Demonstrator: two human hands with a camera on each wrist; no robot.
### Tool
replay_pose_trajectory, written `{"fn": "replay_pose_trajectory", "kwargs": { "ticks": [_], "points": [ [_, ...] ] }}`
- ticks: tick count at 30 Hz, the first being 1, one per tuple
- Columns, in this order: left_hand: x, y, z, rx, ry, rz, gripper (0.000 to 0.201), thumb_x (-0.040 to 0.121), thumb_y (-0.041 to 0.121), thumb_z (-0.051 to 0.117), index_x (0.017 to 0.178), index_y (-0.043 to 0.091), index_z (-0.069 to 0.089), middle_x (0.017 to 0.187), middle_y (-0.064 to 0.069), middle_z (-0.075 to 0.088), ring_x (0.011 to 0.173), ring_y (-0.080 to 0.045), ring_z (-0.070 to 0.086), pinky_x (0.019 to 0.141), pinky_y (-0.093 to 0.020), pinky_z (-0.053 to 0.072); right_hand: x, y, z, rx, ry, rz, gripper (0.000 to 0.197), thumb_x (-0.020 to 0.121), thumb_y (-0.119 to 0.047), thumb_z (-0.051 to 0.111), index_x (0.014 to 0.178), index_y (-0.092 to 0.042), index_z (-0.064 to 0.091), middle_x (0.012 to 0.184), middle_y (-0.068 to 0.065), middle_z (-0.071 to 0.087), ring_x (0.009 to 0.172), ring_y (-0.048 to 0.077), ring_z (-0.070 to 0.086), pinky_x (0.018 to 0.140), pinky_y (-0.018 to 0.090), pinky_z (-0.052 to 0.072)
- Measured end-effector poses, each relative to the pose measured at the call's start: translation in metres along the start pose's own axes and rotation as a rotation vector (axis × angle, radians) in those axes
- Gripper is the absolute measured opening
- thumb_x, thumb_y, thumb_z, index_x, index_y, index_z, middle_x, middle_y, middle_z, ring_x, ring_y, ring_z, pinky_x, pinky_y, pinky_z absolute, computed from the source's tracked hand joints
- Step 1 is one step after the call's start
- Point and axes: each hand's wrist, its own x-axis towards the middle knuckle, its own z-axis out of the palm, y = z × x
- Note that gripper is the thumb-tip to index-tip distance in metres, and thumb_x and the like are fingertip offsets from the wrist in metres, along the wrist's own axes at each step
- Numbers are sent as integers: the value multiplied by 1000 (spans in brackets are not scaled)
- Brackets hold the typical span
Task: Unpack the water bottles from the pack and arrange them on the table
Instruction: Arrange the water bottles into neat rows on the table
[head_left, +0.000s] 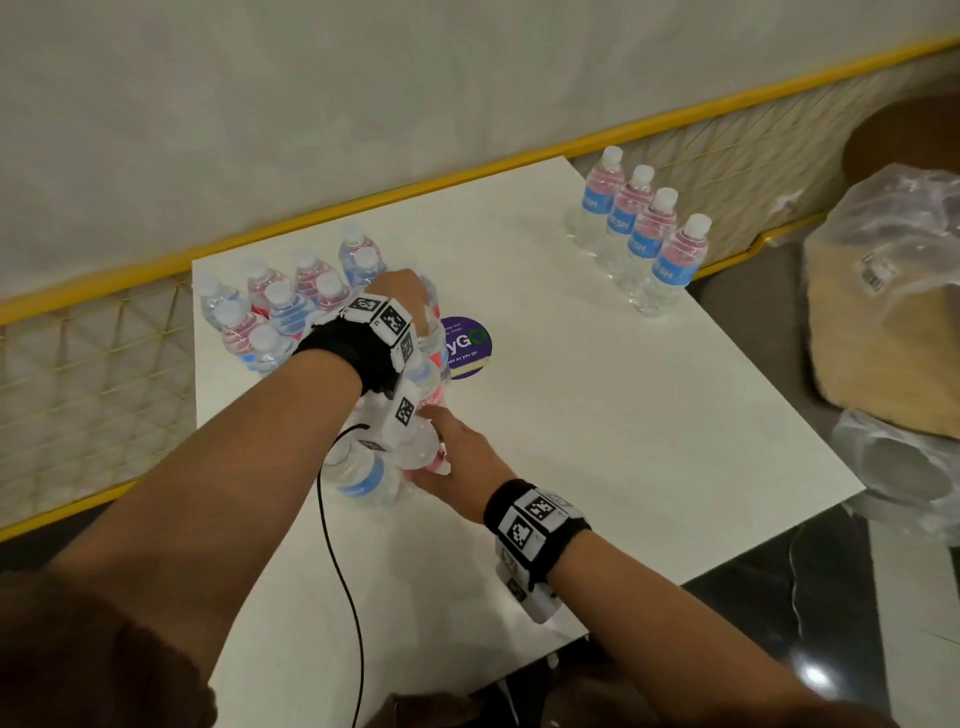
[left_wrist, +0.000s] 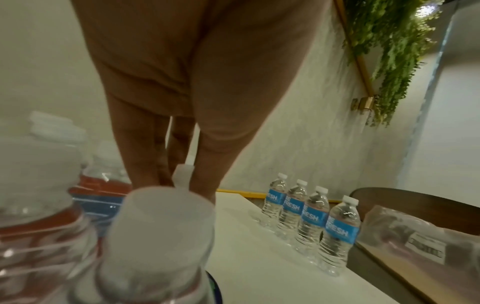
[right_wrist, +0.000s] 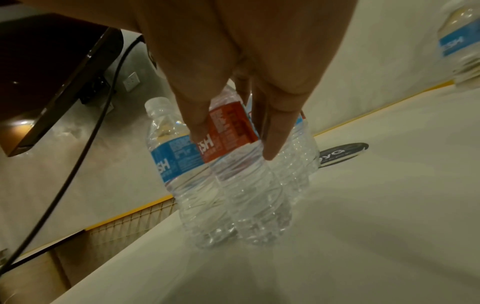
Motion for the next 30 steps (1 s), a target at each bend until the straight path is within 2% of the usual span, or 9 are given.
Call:
{"fn": "replay_pose_trajectory", "kwargs": {
  "ticks": [4, 9, 12, 15, 16, 19, 21, 25, 30],
  "points": [
    [-2, 17, 1, 3, -39, 76, 29, 82, 18, 68, 109, 7, 68, 111, -12, 67, 105, -28, 63, 88, -33, 51, -22, 19, -26, 39, 123, 17, 55, 81, -28, 70, 126, -23, 40, 113, 2, 59, 99, 21, 59, 88, 40, 51],
    [-1, 67, 1, -51, -71, 239, 20, 81, 15, 69, 99, 6, 69, 99, -10, 69, 90, -27, 63, 68, -27, 43, -55, 53, -99, 100, 348, 187, 58, 78, -29, 75, 125, -27, 41, 109, -7, 59, 99, 15, 60, 88, 32, 55],
    [0, 107, 8, -82, -94, 337, 19, 83, 15, 67, 99, 4, 69, 100, -8, 68, 91, -27, 63, 70, -27, 44, -65, 71, -146, 143, 482, 262, 60, 79, -22, 75, 128, -24, 40, 107, -10, 56, 97, 13, 58, 82, 20, 52],
    [3, 150, 16, -127, -128, 446, 30, 86, 14, 63, 114, 4, 67, 117, -13, 66, 109, -30, 60, 85, -28, 45, -68, 90, -183, 139, 599, 304, 60, 81, -23, 73, 130, -22, 39, 109, -7, 56, 98, 14, 58, 70, 5, 48],
    [4, 165, 19, -140, -136, 480, 32, 87, 14, 63, 117, 5, 65, 122, -13, 63, 113, -29, 57, 90, -28, 44, -68, 96, -193, 137, 632, 319, 62, 81, -25, 73, 132, -22, 38, 111, -6, 56, 100, 15, 57, 72, 6, 47],
    [15, 203, 29, -204, -116, 540, 39, 88, 17, 63, 126, 8, 60, 131, -13, 54, 121, -29, 51, 98, -29, 39, -68, 113, -221, 144, 692, 370, 71, 82, -30, 71, 140, -23, 32, 125, -3, 54, 107, 13, 54, 86, 24, 47],
    [24, 222, 37, -233, -68, 549, 38, 89, 20, 61, 126, 8, 59, 130, -16, 49, 120, -29, 49, 97, -28, 36, -65, 120, -237, 175, 713, 379, 73, 83, -29, 70, 143, -23, 30, 132, -2, 52, 108, 12, 53, 84, 24, 45],
    [40, 245, 52, -340, 36, 555, 29, 89, 17, 58, 115, 7, 62, 117, -19, 51, 108, -31, 52, 84, -25, 35, -58, 129, -259, 240, 719, 370, 69, 84, -24, 70, 142, -27, 32, 126, -10, 50, 108, 10, 52, 80, 18, 43],
    [47, 253, 74, -535, 102, 476, 56, 83, 30, 67, 135, 22, 48, 128, -10, 42, 119, -27, 48, 99, -35, 42, -56, 144, -262, 226, 658, 393, 81, 81, -14, 72, 145, -25, 23, 137, -6, 45, 117, 9, 45, 87, 24, 40]
  ]
}}
